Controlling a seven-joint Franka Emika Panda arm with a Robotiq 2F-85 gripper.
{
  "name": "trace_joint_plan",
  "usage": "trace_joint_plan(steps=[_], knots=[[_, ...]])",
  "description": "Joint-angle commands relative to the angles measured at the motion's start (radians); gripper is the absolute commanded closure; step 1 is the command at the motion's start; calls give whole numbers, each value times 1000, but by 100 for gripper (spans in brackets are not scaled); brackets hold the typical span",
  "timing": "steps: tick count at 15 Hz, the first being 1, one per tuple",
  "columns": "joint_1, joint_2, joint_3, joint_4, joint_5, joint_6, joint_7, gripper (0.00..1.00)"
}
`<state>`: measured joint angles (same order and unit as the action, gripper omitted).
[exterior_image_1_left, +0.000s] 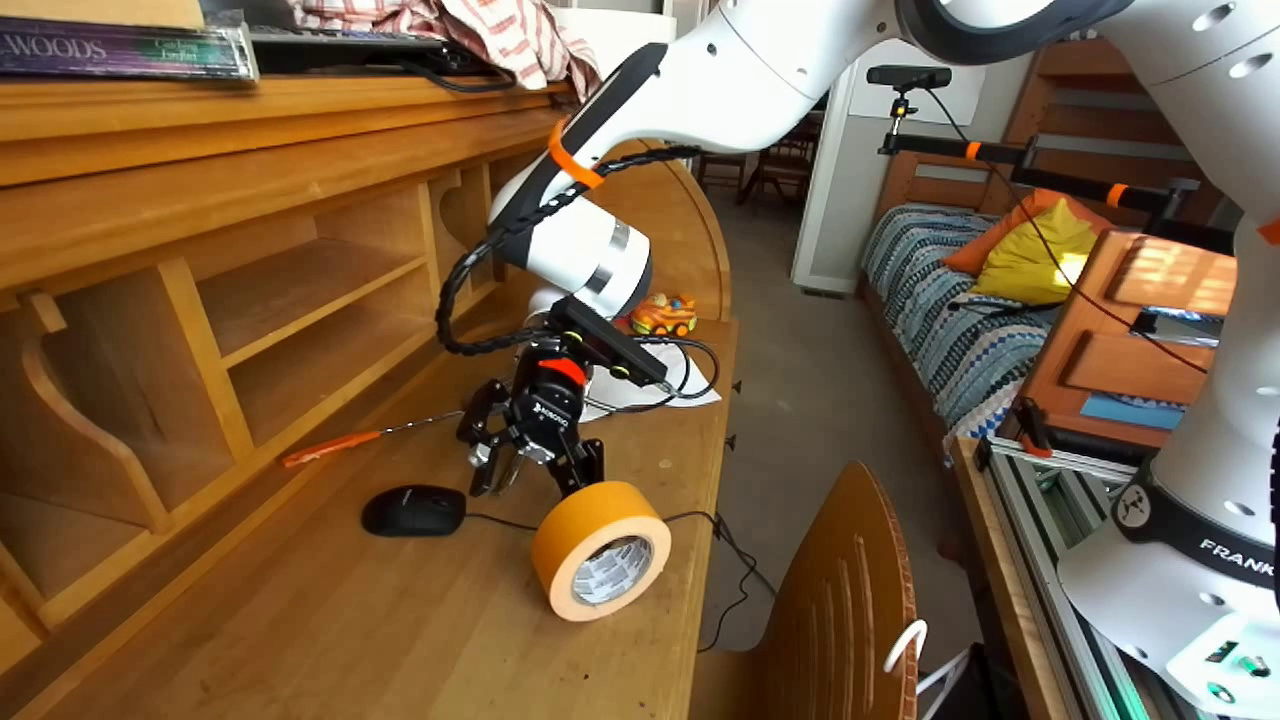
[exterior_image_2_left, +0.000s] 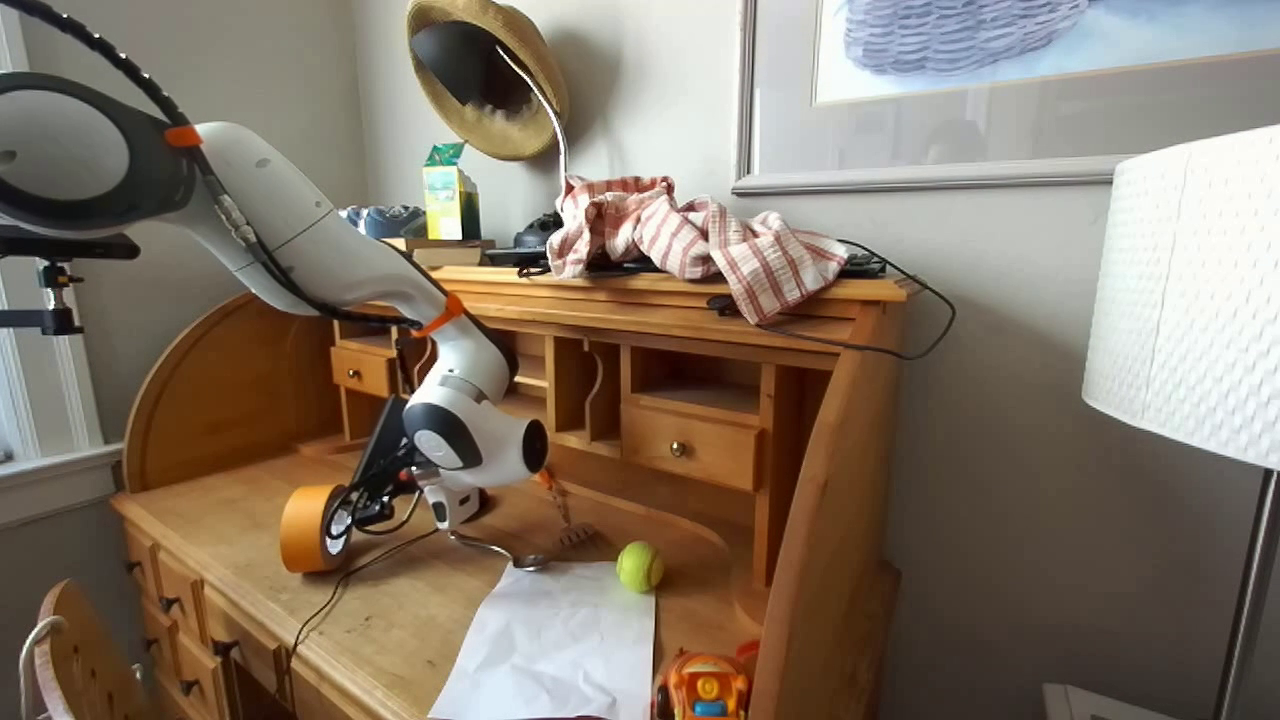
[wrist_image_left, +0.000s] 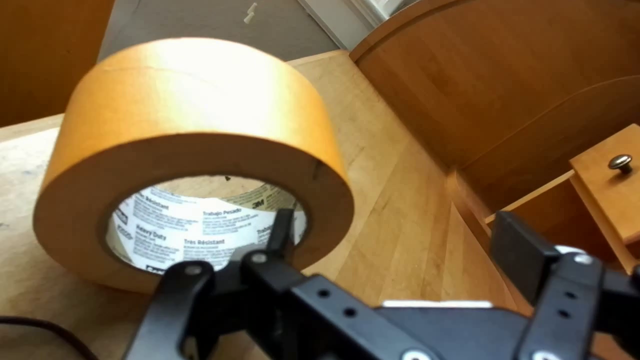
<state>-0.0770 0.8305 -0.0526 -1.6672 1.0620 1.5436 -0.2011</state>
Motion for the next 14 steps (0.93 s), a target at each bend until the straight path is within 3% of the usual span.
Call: trace_joint_plan(steps=[1, 6, 14], knots=[[22, -32, -21, -14, -55, 79, 47, 0], [48, -137, -37, -110, -97, 310, 47, 0], [111, -579, -28, -513, -389, 625, 54, 0]])
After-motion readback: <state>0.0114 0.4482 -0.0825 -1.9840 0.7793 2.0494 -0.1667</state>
